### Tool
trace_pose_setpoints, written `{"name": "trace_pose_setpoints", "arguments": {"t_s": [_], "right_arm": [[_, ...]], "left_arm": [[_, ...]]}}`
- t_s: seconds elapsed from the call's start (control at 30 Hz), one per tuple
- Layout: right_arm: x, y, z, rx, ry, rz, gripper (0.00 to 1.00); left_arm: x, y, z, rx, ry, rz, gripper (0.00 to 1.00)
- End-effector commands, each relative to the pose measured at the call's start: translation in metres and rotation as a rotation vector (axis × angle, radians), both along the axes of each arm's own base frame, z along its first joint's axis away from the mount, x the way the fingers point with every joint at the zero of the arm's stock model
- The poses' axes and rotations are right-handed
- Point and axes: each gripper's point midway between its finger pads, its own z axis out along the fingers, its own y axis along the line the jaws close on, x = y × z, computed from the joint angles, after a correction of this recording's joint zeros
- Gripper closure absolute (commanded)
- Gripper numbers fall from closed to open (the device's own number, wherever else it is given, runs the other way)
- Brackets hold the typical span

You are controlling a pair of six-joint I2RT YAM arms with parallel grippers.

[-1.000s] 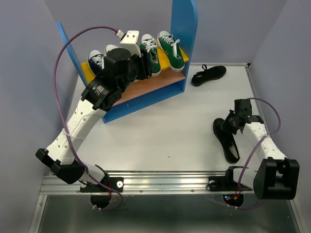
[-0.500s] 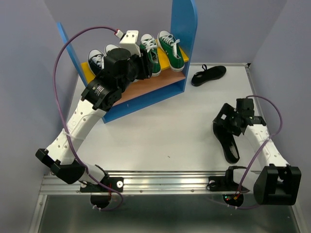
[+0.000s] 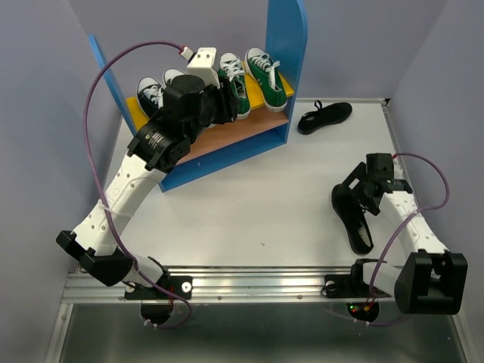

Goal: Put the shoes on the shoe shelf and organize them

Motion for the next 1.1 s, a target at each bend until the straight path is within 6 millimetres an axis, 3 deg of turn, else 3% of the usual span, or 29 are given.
{"name": "trace_pose_setpoints", "arguments": {"t_s": [0.0,0.07,0.17,0.3,0.37,0.4,0.5,0.53,0.7,0.8,0.93,1.07], "right_arm": [[-0.006,0.012,-0.020,0.070,0.056,0.005,0.00],[-0.011,0.022,-0.031,0.111,0.076,0.040,0.00],[-0.009,0.036,-0.028,0.168,0.024,0.108,0.03],[-0.011,0.038,-0.023,0.153,0.007,0.147,0.12],[-0.011,0.048,-0.022,0.184,0.003,0.184,0.23],[-0.013,0.049,-0.025,0.192,0.013,0.187,0.35],[-0.012,0.049,-0.027,0.192,0.020,0.190,0.55],[-0.012,0.050,-0.028,0.194,0.024,0.192,0.66],[-0.008,0.058,-0.024,0.217,0.007,0.230,0.93],[-0.003,0.069,-0.019,0.262,-0.030,0.259,0.99],[0.009,0.101,-0.008,0.391,-0.098,0.308,0.99],[0.018,0.119,-0.005,0.403,-0.107,0.336,0.97]], "left_arm": [[0.000,-0.001,0.014,-0.031,-0.030,0.000,0.50],[0.001,-0.002,0.014,-0.032,-0.030,0.002,0.50],[0.002,-0.002,0.012,-0.030,-0.026,0.005,0.50],[0.003,-0.005,0.010,-0.035,-0.020,0.000,0.50],[0.004,-0.006,0.009,-0.039,-0.018,-0.004,0.50],[0.003,-0.008,0.009,-0.041,-0.018,-0.010,0.50],[0.003,-0.008,0.009,-0.045,-0.016,-0.011,0.50],[0.003,-0.008,0.008,-0.043,-0.014,-0.011,0.50],[0.003,-0.007,0.006,-0.042,-0.011,-0.006,0.50],[0.004,-0.008,0.003,-0.041,-0.005,-0.007,0.50],[0.004,-0.010,0.003,-0.049,-0.003,-0.012,0.50],[0.004,-0.010,0.002,-0.051,0.002,-0.011,0.50]]}}
